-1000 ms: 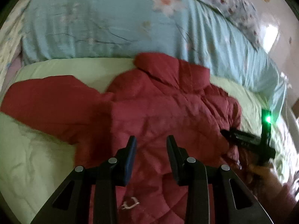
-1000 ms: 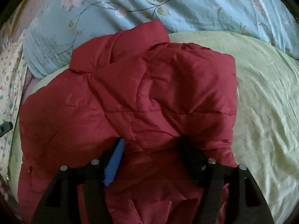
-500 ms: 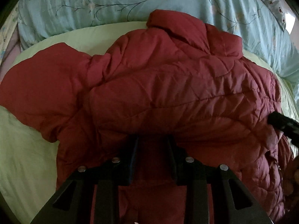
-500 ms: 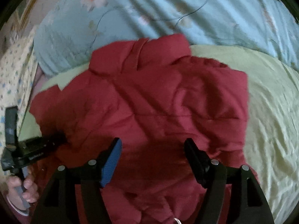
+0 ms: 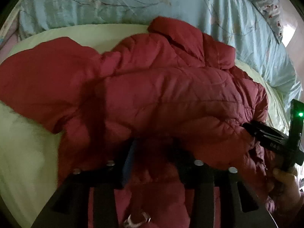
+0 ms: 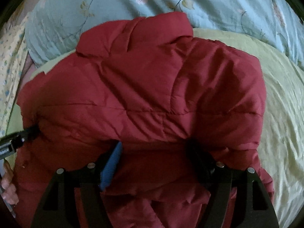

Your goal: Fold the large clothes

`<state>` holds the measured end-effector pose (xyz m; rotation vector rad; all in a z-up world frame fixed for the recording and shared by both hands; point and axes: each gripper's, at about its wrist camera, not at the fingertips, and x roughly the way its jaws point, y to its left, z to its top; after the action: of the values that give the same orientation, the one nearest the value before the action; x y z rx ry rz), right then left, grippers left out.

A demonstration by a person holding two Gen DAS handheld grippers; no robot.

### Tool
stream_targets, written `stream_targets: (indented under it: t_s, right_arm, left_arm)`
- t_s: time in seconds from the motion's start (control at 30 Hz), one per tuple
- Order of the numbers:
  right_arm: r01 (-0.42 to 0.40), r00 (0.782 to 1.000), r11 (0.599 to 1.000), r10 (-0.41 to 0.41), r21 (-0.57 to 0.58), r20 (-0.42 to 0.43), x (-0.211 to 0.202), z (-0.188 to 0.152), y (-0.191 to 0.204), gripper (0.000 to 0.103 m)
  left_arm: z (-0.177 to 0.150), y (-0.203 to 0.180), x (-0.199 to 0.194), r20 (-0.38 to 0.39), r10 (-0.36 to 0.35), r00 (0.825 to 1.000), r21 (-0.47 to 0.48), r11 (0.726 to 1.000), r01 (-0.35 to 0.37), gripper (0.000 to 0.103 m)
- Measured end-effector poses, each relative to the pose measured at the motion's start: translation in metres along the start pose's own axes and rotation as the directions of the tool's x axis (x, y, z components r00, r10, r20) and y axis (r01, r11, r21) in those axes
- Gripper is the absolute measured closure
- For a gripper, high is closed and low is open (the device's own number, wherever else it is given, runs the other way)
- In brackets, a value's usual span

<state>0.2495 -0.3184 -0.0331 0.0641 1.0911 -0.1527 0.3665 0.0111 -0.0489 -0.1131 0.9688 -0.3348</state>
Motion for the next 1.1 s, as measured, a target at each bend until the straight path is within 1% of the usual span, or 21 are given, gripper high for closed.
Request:
stream_targets:
  t_s: [0.03, 0.07, 0.13, 0.23, 0.33, 0.4, 0.47, 0.6, 0.7, 0.77, 0.9, 0.93, 1.03, 1.07, 1.1]
  right_arm:
    - [-0.002, 1.000, 1.000, 0.002, 0.014, 0.001, -0.005, -0.001, -0.001, 0.029]
    - [-0.005, 1.000, 1.000, 0.005, 0.026, 0.003, -0.009, -0.001, -0.001, 0.029]
    - [-0.022, 1.000, 0.998, 0.022, 0.060, 0.009, -0.021, -0.004, -0.001, 0.029]
    - [-0.061, 0.998, 0.996, 0.059, 0.068, 0.027, -0.039, -0.008, 0.002, 0.027]
    - [-0.100, 0.995, 0.993, 0.098, 0.062, 0.036, -0.055, -0.015, 0.007, 0.026]
    - [-0.126, 0.992, 0.990, 0.124, 0.062, 0.033, -0.063, -0.021, 0.012, 0.026]
    - [-0.151, 0.988, 0.987, 0.149, 0.056, 0.032, -0.071, -0.028, 0.017, 0.026]
    - [-0.173, 0.985, 0.984, 0.172, 0.044, 0.018, -0.084, -0.042, 0.026, 0.026]
    - [-0.197, 0.980, 0.980, 0.196, 0.035, 0.017, -0.095, -0.052, 0.030, 0.026]
    - [-0.208, 0.978, 0.978, 0.207, 0.034, 0.017, -0.102, -0.059, 0.032, 0.026]
    - [-0.225, 0.974, 0.973, 0.224, 0.044, 0.021, -0.111, -0.069, 0.033, 0.026]
    - [-0.229, 0.973, 0.972, 0.228, 0.048, 0.021, -0.112, -0.071, 0.033, 0.026]
    - [-0.232, 0.973, 0.971, 0.231, 0.052, 0.022, -0.117, -0.074, 0.034, 0.026]
    - [-0.232, 0.973, 0.971, 0.231, 0.053, 0.022, -0.119, -0.076, 0.034, 0.026]
    - [-0.231, 0.973, 0.972, 0.230, 0.054, 0.022, -0.120, -0.077, 0.034, 0.026]
  left_arm:
    - [-0.002, 0.003, -0.007, 0.009, 0.005, 1.000, -0.003, 1.000, -0.005, 0.051]
    - [-0.003, 0.006, -0.013, 0.018, 0.007, 1.000, -0.007, 1.000, -0.007, 0.048]
    - [-0.007, 0.016, -0.029, 0.048, 0.012, 0.999, -0.027, 1.000, -0.011, 0.036]
    - [-0.011, 0.044, -0.050, 0.077, 0.001, 0.997, -0.099, 0.995, 0.007, 0.031]
    - [-0.015, 0.077, -0.061, 0.084, -0.001, 0.996, -0.181, 0.983, 0.017, 0.027]
    - [-0.017, 0.100, -0.065, 0.081, 0.018, 0.997, -0.234, 0.972, 0.002, 0.027]
    - [-0.021, 0.117, -0.069, 0.081, 0.021, 0.996, -0.273, 0.962, 0.002, 0.026]
    - [-0.022, 0.162, -0.079, 0.096, 0.046, 0.994, -0.362, 0.932, -0.009, 0.022]
    - [-0.017, 0.202, -0.087, 0.110, 0.069, 0.992, -0.438, 0.899, -0.014, 0.021]
    - [-0.012, 0.232, -0.092, 0.123, 0.080, 0.989, -0.496, 0.868, -0.008, 0.021]
    - [0.000, 0.272, -0.092, 0.124, 0.118, 0.985, -0.545, 0.838, -0.032, 0.021]
    - [0.004, 0.280, -0.090, 0.121, 0.120, 0.985, -0.548, 0.835, -0.034, 0.021]
    - [0.019, 0.312, -0.086, 0.109, 0.132, 0.985, -0.576, 0.816, -0.045, 0.021]
    - [0.021, 0.319, -0.083, 0.104, 0.137, 0.985, -0.587, 0.808, -0.050, 0.021]
    - [0.025, 0.332, -0.081, 0.101, 0.138, 0.985, -0.605, 0.795, -0.050, 0.021]
